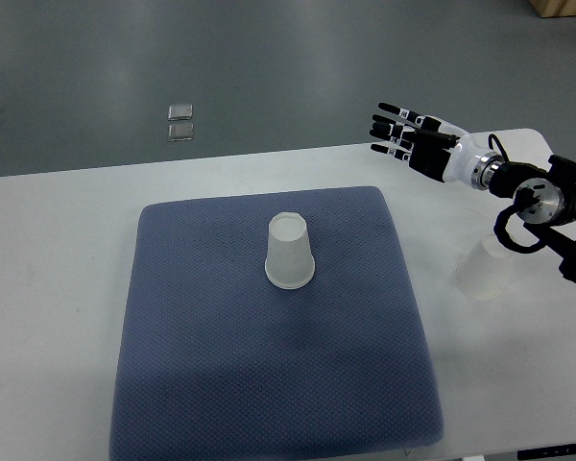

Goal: Stack paper cups
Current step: 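Move the right hand toward the standing white paper cup beside the pad, then lower the right hand around the standing white paper cup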

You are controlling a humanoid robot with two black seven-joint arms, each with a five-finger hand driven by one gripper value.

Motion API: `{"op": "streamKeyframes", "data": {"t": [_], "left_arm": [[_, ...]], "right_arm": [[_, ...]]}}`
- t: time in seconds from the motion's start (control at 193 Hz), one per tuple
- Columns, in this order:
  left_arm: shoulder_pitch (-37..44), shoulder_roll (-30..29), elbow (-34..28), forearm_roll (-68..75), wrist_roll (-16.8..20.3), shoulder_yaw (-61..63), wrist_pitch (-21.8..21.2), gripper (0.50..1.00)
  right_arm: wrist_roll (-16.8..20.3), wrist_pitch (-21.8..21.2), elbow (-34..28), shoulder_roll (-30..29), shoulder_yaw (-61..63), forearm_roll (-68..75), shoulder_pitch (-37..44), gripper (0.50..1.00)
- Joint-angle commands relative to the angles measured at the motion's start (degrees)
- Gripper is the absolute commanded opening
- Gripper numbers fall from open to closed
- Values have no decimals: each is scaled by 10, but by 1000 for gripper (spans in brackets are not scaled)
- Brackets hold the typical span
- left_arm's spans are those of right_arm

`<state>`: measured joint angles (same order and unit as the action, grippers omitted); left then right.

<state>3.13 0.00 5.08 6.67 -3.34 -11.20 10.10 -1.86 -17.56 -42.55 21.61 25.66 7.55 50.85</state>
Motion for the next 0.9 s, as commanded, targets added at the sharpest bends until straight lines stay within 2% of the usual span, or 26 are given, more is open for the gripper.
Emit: {"op": "streamKeyframes", "data": {"t": [0.0,0.259,0.539,0.637,0.715,0.896], "left_arm": [[0,0,1,0,0,-1,0,1000],[-1,0,1,0,0,0,0,1000],[-1,0,1,0,0,-1,0,1000],[-1,0,1,0,0,0,0,1000],[-1,0,1,0,-1,0,0,1000],[-1,0,1,0,-1,-1,0,1000]], "right_arm": [[-1,-10,0,8,1,0,0,924],[2,-63,-1,15,18,8,-6,924],[4,-121,-3,73,5,-12,-1,924],[4,-142,-9,100,7,-77,1,924],[4,-174,-27,136,10,-155,1,924],[2,-174,-69,212,8,-314,15,921]]}}
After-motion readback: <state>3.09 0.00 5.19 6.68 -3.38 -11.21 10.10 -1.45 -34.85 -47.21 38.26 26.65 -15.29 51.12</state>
